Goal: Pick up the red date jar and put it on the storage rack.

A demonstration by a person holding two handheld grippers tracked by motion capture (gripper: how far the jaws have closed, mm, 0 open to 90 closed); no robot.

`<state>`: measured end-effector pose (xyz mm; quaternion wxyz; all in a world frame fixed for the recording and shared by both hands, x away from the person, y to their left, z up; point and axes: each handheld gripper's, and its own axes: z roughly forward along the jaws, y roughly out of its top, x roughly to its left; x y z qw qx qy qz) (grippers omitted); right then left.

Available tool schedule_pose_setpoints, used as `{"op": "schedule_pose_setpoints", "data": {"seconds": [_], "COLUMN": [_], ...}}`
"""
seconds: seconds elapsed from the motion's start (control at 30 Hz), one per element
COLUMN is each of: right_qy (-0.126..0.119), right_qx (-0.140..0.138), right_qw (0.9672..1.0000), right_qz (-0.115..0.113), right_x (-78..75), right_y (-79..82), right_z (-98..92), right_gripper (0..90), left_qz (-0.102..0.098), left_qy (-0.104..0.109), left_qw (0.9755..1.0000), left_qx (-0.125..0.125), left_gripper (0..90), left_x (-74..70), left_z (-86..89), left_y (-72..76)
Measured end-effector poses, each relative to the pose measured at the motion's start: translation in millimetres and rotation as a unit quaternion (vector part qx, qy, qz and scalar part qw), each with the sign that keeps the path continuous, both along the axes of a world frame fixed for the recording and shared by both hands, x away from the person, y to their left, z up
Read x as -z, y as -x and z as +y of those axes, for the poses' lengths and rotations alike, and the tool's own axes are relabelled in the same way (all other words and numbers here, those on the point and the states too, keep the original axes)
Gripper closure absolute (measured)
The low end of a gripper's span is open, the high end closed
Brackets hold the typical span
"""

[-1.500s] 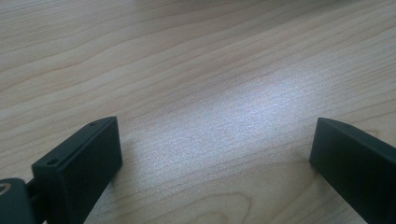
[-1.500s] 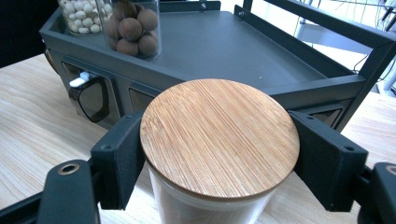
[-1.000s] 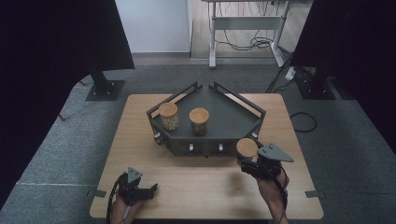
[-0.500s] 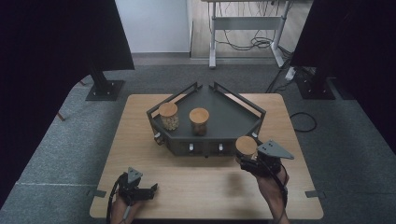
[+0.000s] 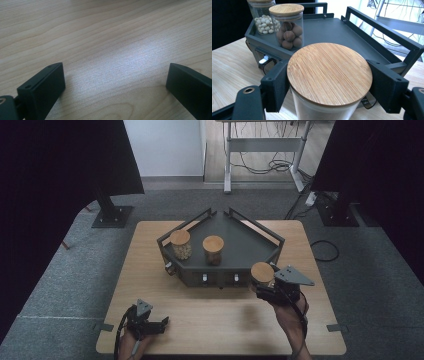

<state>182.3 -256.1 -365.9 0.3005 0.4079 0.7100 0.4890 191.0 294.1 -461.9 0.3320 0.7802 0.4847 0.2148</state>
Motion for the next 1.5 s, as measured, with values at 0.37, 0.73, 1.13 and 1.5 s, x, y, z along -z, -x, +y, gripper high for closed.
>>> {"op": "schedule_pose_setpoints", "data": {"seconds": [0.37, 0.73, 1.13, 1.5], "right_qy": [-0.002, -0.003, -0.002, -0.005], "right_qx": [-0.003, -0.002, 0.0, 0.004], "right_qw": [1.0, 1.0, 1.0, 0.9999], "right_qz": [-0.001, -0.003, -0.008, -0.01], "right_x": [-6.5, -13.3, -20.8, -27.1], "right_y": [-4.8, -9.1, -14.7, -26.1], "right_z": [3.2, 5.2, 6.2, 7.5], "right_gripper": [22.9, 22.9, 22.9, 22.9], "left_qz": [0.0, 0.0, 0.0, 0.0], "left_qy": [0.0, 0.001, 0.0, 0.0], "left_qw": [1.0, 1.0, 1.0, 1.0], "left_qx": [0.001, 0.001, 0.002, 0.004], "left_gripper": [2.0, 2.0, 2.0, 2.0], "left_x": [0.0, 0.2, -0.1, 0.0], "left_z": [0.1, 0.2, 0.4, 0.7], "left_y": [-0.1, 0.0, -0.2, -0.3]}}
